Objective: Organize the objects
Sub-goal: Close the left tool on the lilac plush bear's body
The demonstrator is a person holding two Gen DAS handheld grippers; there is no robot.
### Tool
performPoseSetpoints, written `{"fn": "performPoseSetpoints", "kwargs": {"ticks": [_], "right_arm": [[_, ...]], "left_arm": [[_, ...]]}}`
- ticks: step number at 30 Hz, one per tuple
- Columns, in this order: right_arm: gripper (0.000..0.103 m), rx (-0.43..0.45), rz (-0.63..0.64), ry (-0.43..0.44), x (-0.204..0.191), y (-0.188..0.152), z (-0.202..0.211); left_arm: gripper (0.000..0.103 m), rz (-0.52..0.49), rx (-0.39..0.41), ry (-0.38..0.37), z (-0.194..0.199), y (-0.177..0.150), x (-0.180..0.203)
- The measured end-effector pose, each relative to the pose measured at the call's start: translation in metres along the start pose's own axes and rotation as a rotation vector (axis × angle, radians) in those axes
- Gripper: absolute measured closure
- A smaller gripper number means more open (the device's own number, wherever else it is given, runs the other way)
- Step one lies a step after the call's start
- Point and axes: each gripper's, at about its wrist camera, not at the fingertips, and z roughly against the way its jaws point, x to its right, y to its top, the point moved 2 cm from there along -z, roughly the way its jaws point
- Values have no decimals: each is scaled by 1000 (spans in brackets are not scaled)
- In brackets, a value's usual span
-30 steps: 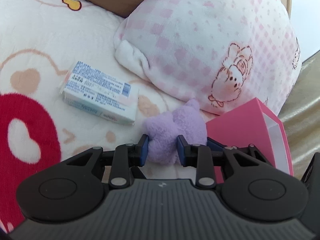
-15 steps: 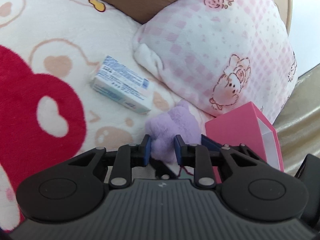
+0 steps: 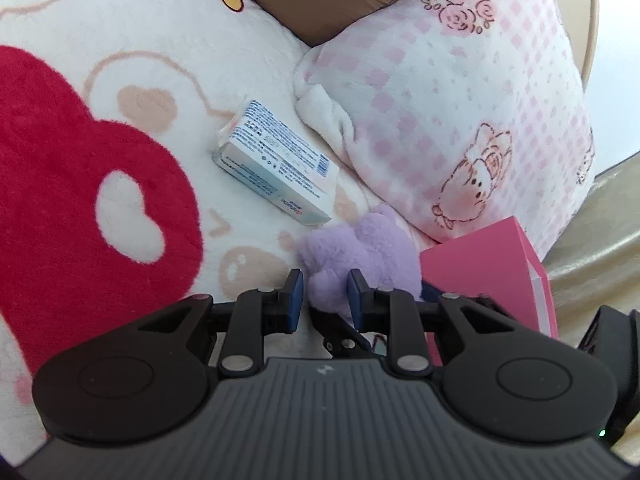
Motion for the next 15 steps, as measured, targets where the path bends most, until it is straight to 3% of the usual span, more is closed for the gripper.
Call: {"fn": "performPoseSetpoints", "kwargs": {"ticks": [2,5,15], "right_arm": [[24,0,9,24,-2,-4,10],[28,15,57,15,-9,-8,18],[34,4,-23,121,-10,-13,38]], "left_arm": [[80,-23,15,43,-1,-2,1],[80,-45,25,46,1,-5,4],[80,-35,32,51,19,-7,-2]]}}
